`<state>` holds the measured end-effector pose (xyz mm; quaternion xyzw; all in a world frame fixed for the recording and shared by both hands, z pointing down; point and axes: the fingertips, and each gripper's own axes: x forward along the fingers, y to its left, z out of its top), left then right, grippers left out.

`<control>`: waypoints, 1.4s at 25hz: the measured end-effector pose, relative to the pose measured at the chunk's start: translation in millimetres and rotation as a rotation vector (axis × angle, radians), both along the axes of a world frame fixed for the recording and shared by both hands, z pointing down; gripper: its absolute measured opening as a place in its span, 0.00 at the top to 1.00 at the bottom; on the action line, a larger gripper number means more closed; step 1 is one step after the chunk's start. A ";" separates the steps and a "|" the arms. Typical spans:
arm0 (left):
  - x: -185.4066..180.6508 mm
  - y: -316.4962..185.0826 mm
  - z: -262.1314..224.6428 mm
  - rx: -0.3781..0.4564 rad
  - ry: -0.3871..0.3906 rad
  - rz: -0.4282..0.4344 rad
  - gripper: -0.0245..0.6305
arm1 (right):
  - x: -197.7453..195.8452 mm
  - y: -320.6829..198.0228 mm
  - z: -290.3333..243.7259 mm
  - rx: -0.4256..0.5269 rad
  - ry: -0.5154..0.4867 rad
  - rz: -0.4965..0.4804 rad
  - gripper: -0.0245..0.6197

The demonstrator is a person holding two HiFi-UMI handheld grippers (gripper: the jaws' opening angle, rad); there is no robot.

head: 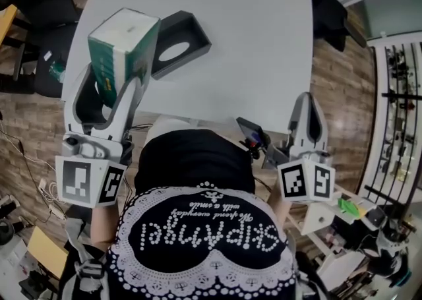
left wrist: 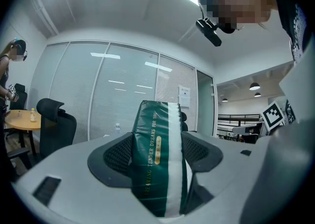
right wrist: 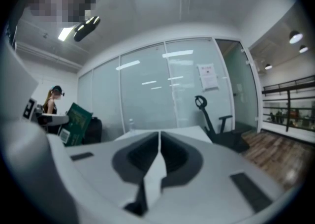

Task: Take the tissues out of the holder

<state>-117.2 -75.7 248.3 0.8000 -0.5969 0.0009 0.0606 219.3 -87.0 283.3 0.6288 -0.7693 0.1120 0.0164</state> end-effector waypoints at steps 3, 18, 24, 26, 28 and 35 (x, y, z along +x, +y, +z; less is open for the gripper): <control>-0.6 2.4 3.0 -0.005 0.006 -0.001 0.45 | -1.7 1.1 2.3 -0.006 -0.002 0.001 0.91; -4.4 9.9 12.8 -0.030 0.039 -0.023 0.45 | -14.4 0.9 5.2 -0.031 0.002 -0.043 0.91; -4.8 10.9 14.4 -0.031 0.030 -0.022 0.45 | -15.4 3.1 17.7 -0.052 -0.009 -0.044 0.91; -4.0 10.9 14.8 -0.034 0.027 -0.018 0.45 | -15.3 3.7 21.7 -0.062 -0.011 -0.041 0.91; -2.8 10.5 13.8 -0.035 0.023 -0.013 0.45 | -14.5 4.7 23.5 -0.066 -0.013 -0.038 0.91; -0.9 7.7 11.5 -0.031 0.014 -0.001 0.45 | -13.6 7.0 22.9 -0.063 -0.020 -0.028 0.91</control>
